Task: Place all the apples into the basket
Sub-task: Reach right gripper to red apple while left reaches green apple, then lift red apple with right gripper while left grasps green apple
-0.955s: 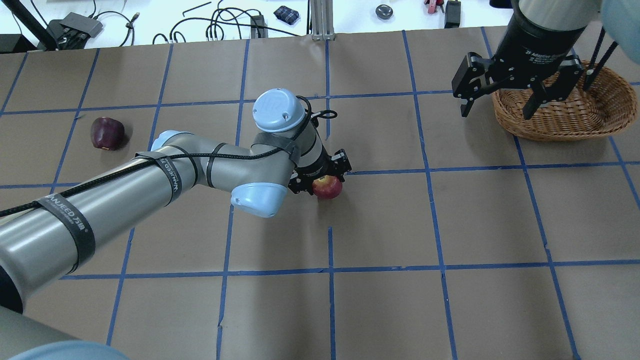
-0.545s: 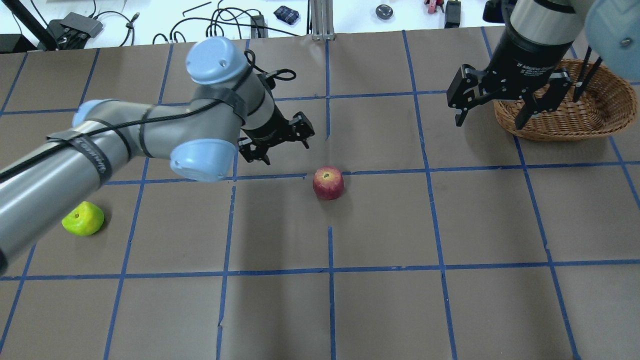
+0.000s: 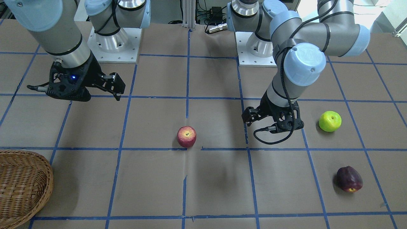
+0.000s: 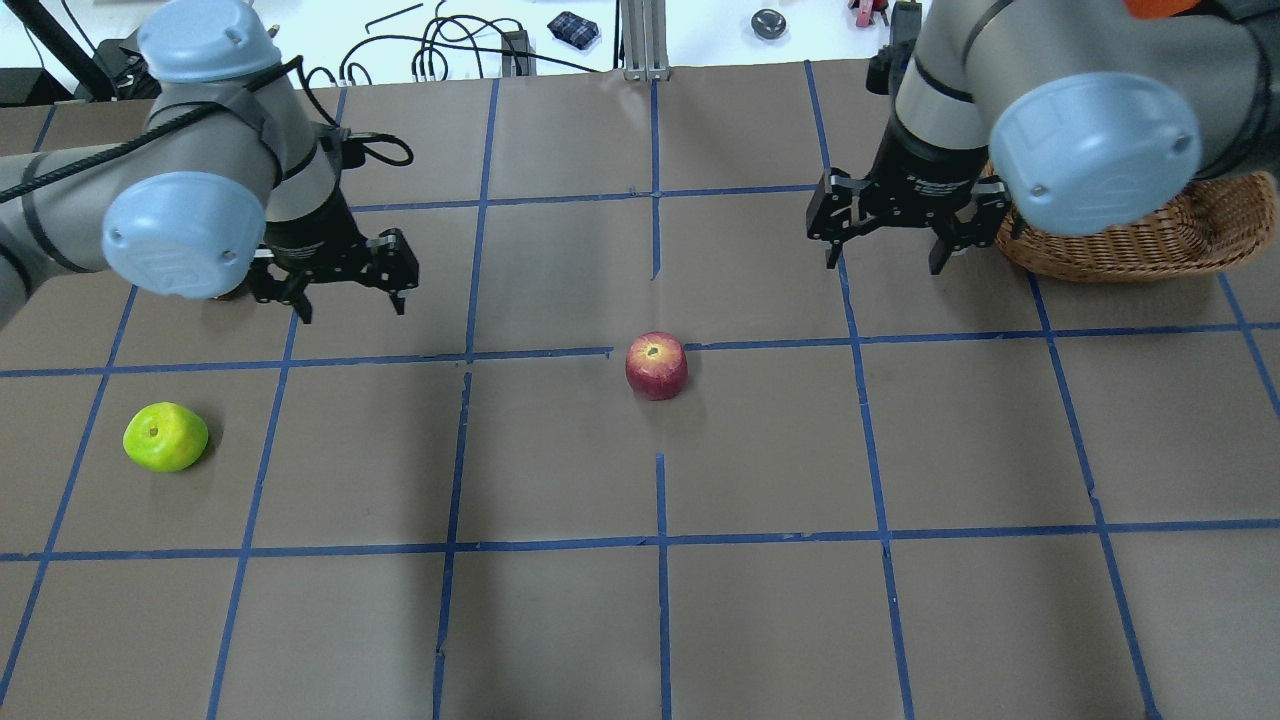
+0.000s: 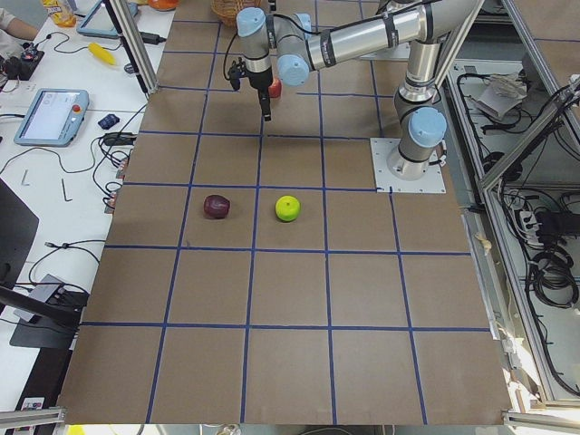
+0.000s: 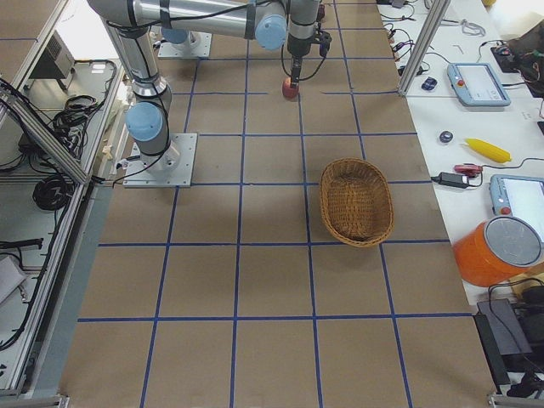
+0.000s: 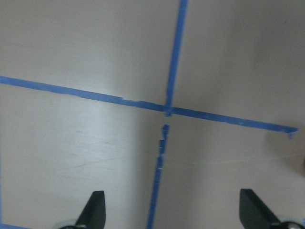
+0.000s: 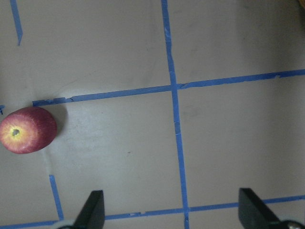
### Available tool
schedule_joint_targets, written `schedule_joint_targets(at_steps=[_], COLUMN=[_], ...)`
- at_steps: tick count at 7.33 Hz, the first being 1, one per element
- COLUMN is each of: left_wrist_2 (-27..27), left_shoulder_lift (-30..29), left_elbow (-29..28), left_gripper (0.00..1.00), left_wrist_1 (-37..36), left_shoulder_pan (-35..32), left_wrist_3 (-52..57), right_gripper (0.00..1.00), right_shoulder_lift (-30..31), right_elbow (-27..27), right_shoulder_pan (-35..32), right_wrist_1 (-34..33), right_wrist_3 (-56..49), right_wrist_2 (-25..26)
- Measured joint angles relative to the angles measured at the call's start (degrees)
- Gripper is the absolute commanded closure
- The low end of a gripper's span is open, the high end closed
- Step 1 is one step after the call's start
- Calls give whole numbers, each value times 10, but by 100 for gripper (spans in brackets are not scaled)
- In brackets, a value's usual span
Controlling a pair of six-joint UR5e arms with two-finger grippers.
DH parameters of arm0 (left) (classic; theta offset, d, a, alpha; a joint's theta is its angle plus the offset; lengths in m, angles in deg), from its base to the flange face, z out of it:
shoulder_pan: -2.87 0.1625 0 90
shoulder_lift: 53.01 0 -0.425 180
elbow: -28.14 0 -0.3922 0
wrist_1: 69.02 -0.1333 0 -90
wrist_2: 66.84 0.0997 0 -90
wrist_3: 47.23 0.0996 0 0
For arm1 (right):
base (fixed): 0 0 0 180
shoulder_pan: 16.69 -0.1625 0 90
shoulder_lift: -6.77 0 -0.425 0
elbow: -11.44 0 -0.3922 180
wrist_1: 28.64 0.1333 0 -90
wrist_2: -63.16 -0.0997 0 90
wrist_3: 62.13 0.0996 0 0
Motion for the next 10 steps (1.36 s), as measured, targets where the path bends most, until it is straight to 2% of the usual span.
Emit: schedule_joint_targets(at_steps=[1, 3, 5, 7, 10], left_wrist_2=[27, 43, 43, 39, 35], left_shoulder_lift=[2, 4, 0, -14, -52], left_elbow=[7, 42, 90, 114, 119], left_gripper=[0, 0, 0, 0, 0], left_wrist_1=[3, -15, -94, -149, -163], left_shoulder_pan=[42, 137, 206, 249, 280], left_wrist_3=[76, 234, 352, 394, 413], right_gripper=[0, 0, 0, 0, 0], right_shoulder_lift=[-29, -93, -137, -171, -201], right_elbow=[-1, -1, -1, -2, -2], right_shoulder_pan=[-35, -99, -143, -161, -169], right_wrist_1=[-39, -116, -160, -198, -209], right_wrist_3=[40, 112, 141, 146, 144], right_wrist_2=[0, 1, 1, 1, -13])
